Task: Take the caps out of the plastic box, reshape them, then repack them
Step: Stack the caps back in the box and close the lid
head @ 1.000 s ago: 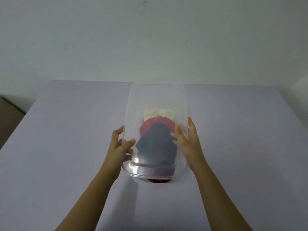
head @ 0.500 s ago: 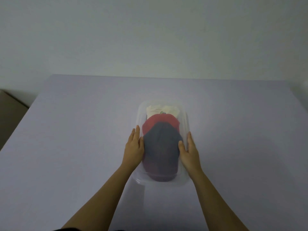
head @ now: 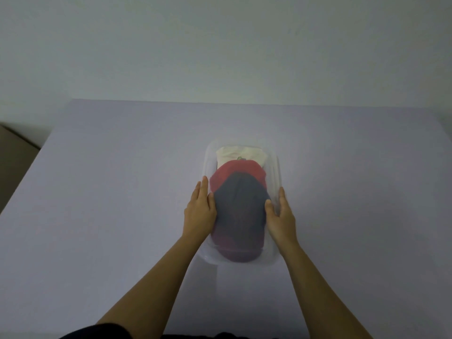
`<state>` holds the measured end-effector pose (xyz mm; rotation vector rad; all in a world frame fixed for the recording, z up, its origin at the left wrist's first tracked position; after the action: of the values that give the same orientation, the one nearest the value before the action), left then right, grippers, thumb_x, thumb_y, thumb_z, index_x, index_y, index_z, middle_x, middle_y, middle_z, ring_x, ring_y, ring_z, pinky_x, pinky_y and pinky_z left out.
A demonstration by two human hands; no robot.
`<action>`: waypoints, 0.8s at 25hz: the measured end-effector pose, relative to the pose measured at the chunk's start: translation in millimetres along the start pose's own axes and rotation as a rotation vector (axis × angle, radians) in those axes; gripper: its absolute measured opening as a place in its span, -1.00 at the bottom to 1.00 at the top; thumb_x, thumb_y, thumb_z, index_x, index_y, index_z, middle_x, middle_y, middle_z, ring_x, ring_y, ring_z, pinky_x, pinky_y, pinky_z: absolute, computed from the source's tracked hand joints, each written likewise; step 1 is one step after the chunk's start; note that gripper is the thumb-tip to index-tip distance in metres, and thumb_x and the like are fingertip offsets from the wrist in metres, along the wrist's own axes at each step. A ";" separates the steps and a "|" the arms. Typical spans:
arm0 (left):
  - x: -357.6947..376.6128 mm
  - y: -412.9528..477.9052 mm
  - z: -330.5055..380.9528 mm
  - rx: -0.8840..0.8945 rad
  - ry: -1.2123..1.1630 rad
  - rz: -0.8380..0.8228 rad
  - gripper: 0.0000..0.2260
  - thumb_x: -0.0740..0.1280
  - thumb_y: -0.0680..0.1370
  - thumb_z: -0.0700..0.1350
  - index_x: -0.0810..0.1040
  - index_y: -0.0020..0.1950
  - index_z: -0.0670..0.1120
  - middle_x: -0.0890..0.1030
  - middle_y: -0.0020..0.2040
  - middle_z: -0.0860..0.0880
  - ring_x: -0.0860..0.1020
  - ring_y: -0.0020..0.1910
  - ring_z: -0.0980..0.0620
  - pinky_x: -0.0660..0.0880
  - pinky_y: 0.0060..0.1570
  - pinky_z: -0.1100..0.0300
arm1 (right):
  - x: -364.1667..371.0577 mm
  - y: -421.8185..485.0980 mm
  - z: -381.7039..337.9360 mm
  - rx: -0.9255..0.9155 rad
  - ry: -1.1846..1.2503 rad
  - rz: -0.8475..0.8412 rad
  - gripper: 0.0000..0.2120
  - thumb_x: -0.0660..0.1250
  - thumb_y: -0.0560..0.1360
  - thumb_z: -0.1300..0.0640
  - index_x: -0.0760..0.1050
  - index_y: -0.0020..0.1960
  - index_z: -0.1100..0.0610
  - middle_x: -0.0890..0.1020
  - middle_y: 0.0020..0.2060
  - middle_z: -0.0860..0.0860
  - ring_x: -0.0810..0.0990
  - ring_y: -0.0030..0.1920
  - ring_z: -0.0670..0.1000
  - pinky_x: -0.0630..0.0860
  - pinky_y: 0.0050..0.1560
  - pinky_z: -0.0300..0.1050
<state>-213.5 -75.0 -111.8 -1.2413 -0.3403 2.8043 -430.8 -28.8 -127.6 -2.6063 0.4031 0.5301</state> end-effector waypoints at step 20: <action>-8.4 -27.8 -36.2 -0.185 -0.199 -0.024 -0.25 0.15 0.52 0.28 -0.16 0.54 0.05 0.10 0.56 -0.07 0.30 0.44 -0.19 0.30 0.37 -0.13 | -19.9 -11.8 13.7 -0.012 -0.092 0.061 -0.21 0.19 0.45 -0.29 -0.09 0.52 -0.05 0.15 0.51 -0.01 0.18 0.48 0.07 0.19 0.44 0.07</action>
<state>-182.2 -42.7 -123.2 -0.9788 -0.6338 2.9369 -448.2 -8.3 -126.1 -2.5766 0.4510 0.6724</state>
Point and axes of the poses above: each hand's wrist, its own y-axis towards the middle knuckle, its own x-axis out of the palm, z = x × y, the point moved 10 cm from there along y, towards the middle knuckle
